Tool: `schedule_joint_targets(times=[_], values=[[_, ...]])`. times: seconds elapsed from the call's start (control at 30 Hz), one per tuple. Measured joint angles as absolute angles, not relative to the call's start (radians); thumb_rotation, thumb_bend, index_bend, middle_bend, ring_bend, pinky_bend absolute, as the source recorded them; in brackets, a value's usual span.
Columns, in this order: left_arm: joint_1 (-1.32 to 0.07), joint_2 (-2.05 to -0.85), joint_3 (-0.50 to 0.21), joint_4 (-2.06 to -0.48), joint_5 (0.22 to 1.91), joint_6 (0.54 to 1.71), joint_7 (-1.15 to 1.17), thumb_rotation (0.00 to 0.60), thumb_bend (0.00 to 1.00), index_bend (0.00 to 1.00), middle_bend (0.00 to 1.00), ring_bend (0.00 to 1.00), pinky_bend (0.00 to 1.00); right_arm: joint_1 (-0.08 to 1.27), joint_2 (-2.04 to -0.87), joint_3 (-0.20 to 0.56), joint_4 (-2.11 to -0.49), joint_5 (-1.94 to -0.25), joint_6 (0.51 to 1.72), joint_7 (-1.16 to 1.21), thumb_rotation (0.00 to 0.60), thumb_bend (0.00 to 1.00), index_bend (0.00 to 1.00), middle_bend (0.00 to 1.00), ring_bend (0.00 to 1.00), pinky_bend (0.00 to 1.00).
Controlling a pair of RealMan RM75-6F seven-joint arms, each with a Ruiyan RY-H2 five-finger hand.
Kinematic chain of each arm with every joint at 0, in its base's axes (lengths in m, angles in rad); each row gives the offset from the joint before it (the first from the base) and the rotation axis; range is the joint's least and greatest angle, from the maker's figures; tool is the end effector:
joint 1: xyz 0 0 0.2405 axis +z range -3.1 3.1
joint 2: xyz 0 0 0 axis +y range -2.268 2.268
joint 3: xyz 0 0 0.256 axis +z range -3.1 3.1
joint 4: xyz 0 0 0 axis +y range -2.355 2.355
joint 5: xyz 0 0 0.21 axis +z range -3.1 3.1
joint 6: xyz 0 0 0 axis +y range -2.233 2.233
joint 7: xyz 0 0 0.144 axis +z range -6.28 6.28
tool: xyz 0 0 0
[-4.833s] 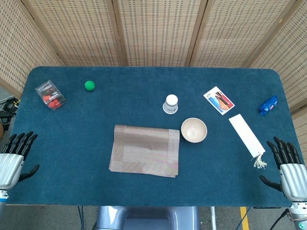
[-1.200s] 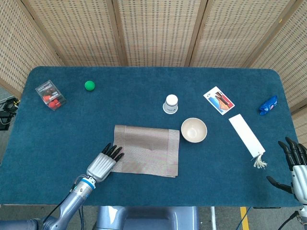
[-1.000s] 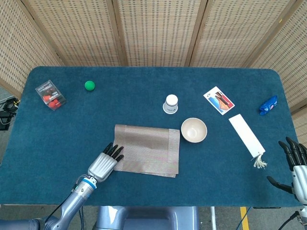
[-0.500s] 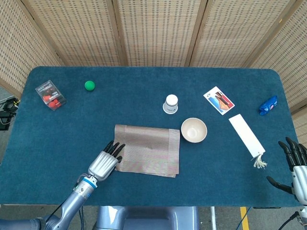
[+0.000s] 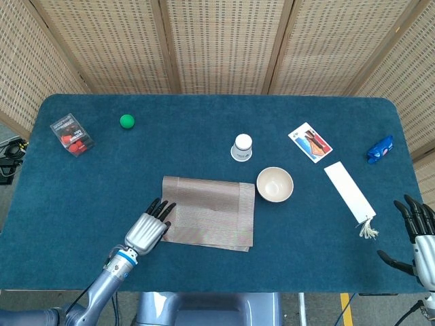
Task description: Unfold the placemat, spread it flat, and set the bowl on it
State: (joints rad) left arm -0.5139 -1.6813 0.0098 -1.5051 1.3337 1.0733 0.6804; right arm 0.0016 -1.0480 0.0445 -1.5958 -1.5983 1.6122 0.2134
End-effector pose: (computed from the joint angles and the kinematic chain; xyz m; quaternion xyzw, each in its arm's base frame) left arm -0.1773 0.2382 -0.0687 -0.8209 -0.2707 -0.2919 0.4095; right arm -0.3122 -0.1532 0.1929 0.5621 -0.3914 0.4559 0.5683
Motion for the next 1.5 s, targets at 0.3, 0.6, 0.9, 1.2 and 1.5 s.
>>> schedule_joint_targets(times=[0.3, 0.6, 0.9, 1.2, 1.5], values=[[-0.525, -1.649, -0.009, -1.555, 1.351, 1.087, 0.668, 0.6, 0.54, 0.62, 0.0, 0.0, 0.0, 0.001, -1.048, 0.044, -1.596, -1.597, 1.611, 0.213, 0.6, 0.09, 0.09, 0.0, 0.0, 0.0], [-0.582, -1.574, -0.108, -1.659, 1.339, 1.083, 0.685, 0.6, 0.54, 0.62, 0.0, 0.0, 0.0, 0.006, -1.049, 0.054, -1.582, -1.566, 1.592, 0.22, 0.6, 0.09, 0.09, 0.0, 0.0, 0.0], [-0.689, -1.526, -0.272, -1.654, 1.195, 1.051, 0.737, 0.6, 0.54, 0.63, 0.0, 0.0, 0.0, 0.015, -1.051, 0.077, -1.555, -1.508, 1.561, 0.24, 0.6, 0.09, 0.09, 0.0, 0.0, 0.0], [-0.814, -1.58, -0.376, -1.451, 1.06, 1.02, 0.768, 0.6, 0.54, 0.64, 0.0, 0.0, 0.0, 0.021, -1.054, 0.092, -1.535, -1.469, 1.535, 0.242, 0.6, 0.09, 0.09, 0.0, 0.0, 0.0], [-0.962, -1.691, -0.443, -1.154, 0.915, 0.981, 0.826, 0.6, 0.54, 0.63, 0.0, 0.0, 0.0, 0.032, -1.068, 0.104, -1.51, -1.43, 1.497, 0.228, 0.6, 0.09, 0.1, 0.0, 0.0, 0.0]])
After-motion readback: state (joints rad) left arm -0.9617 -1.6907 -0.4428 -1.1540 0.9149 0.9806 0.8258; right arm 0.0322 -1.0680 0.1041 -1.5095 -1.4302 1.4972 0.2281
